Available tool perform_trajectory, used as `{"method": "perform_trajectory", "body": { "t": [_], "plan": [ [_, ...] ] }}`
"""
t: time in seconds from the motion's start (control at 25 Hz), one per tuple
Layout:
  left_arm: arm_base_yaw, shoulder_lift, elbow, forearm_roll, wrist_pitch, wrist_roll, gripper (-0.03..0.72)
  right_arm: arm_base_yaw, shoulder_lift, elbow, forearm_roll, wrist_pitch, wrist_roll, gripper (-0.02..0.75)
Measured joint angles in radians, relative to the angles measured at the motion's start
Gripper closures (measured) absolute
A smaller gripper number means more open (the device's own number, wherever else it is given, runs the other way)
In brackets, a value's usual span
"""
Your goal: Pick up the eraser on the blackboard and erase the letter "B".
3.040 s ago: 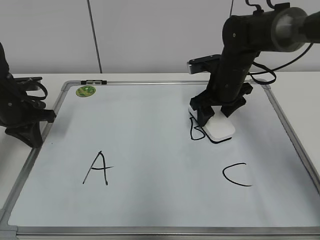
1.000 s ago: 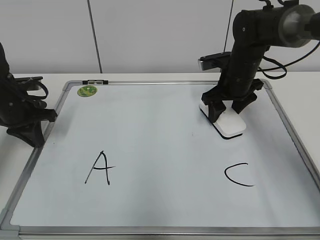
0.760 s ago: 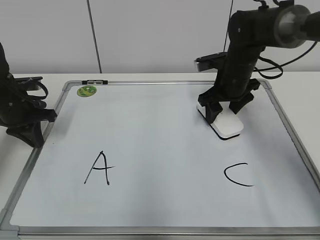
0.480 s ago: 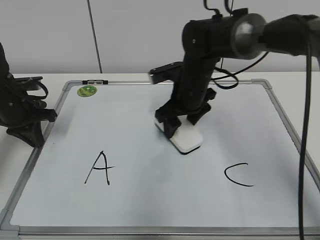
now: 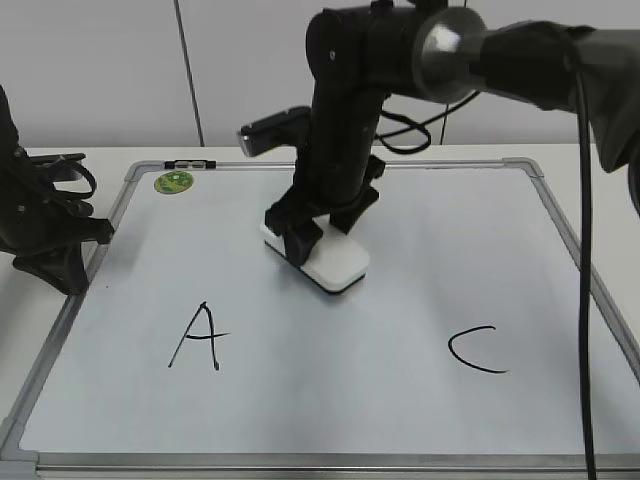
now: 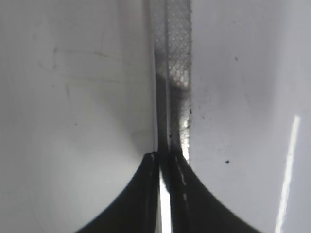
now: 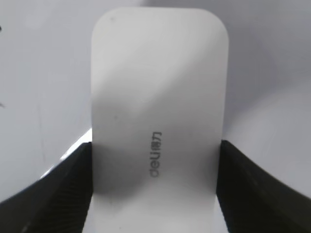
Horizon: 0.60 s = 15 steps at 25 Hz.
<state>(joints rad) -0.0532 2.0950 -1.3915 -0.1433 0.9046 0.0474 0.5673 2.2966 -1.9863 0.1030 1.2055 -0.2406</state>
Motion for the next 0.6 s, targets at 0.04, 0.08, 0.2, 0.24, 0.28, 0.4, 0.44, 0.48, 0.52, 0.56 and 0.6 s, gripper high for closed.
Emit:
{"method": "perform_trajectory", "body": {
  "t": [0.04,0.08,0.2,0.24,0.28,0.4,0.44,0.48,0.52,0.56,0.6],
  "plan": [
    [0.0,0.0,0.0,0.0,0.0,0.0,0.678,0.0,0.0,-0.033,-0.019,0.009,-0.002,0.187],
    [0.0,0.0,0.0,0.0,0.0,0.0,0.678,0.0,-0.004,-0.059,-0.04,0.01,0.001,0.187],
    [0.0,0.0,0.0,0.0,0.0,0.0,0.678,-0.008,-0.038,-0.089,-0.088,0.018,0.011,0.187],
    [0.0,0.0,0.0,0.0,0.0,0.0,0.678,-0.011,-0.049,-0.089,-0.093,0.021,0.011,0.187],
    [0.0,0.0,0.0,0.0,0.0,0.0,0.678,-0.015,-0.065,-0.087,-0.103,0.023,0.012,0.187],
    [0.0,0.0,0.0,0.0,0.0,0.0,0.678,-0.033,-0.126,-0.042,-0.12,0.023,0.013,0.187],
    [0.0,0.0,0.0,0.0,0.0,0.0,0.678,-0.041,-0.151,-0.016,-0.124,0.023,0.013,0.187],
    [0.0,0.0,0.0,0.0,0.0,0.0,0.678,-0.051,-0.174,0.009,-0.125,0.023,0.015,0.187],
    [0.0,0.001,0.0,0.0,0.0,0.0,0.678,-0.064,-0.207,0.047,-0.127,0.023,0.016,0.187],
    [0.0,0.002,0.0,0.0,0.0,0.0,0.678,-0.07,-0.221,0.077,-0.13,0.023,0.019,0.187],
    [0.0,0.004,0.0,0.0,0.0,0.0,0.678,-0.09,-0.257,0.116,-0.131,0.023,0.023,0.187]
  ]
}}
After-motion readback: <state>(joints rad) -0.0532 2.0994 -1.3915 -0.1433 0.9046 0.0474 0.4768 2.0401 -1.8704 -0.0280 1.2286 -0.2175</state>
